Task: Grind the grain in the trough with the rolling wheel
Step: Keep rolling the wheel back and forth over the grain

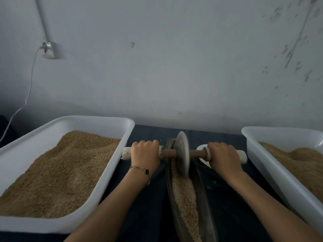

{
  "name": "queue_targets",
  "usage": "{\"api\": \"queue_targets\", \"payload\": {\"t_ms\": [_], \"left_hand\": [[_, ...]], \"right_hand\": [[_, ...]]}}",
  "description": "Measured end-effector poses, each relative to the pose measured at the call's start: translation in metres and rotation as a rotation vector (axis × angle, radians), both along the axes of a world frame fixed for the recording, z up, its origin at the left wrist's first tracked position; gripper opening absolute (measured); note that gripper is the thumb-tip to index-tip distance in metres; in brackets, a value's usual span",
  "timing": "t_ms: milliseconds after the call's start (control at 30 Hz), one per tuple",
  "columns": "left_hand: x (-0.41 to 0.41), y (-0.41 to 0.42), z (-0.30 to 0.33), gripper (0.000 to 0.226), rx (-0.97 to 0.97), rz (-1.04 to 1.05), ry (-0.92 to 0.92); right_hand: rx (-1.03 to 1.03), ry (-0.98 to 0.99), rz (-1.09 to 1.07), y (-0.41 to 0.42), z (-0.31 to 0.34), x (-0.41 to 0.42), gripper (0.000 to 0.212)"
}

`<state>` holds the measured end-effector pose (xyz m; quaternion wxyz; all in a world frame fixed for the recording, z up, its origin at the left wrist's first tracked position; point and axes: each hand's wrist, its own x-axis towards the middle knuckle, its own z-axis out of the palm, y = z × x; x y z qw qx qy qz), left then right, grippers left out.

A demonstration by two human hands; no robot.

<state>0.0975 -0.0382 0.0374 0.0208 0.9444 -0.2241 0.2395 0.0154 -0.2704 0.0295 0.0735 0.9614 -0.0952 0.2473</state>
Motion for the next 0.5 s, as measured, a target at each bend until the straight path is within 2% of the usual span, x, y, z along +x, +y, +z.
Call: {"api": "queue_targets", "payload": {"t_ms": [100, 200, 300, 400, 500], "left_hand": [[-0.034, 0.015, 0.0, 0.019, 0.034, -0.073, 0.055], [-0.077, 0.035, -0.002, 0.017, 0.055, -0.151, 0.092], [-0.115, 0.053, 0.003, 0.034, 0.027, -0.28, 0.048], [-0.122, 0.058, 0.005, 0.041, 0.011, -0.331, -0.027], [-0.109, 0.05, 0.001, 0.041, 0.034, -0.287, 0.096]], "right_hand": [[0.015, 0.02, 0.032, 0.009, -0.006, -0.041, 0.011], [0.028, 0.064, 0.04, 0.017, -0.011, -0.09, 0.034], [0.0, 0.032, 0.119, 0.022, -0.007, -0.126, 0.055], [-0.001, 0.047, 0.136, 0.022, 0.0, -0.136, 0.058], [-0.028, 0.056, 0.128, 0.021, -0.002, -0.126, 0.057]]}}
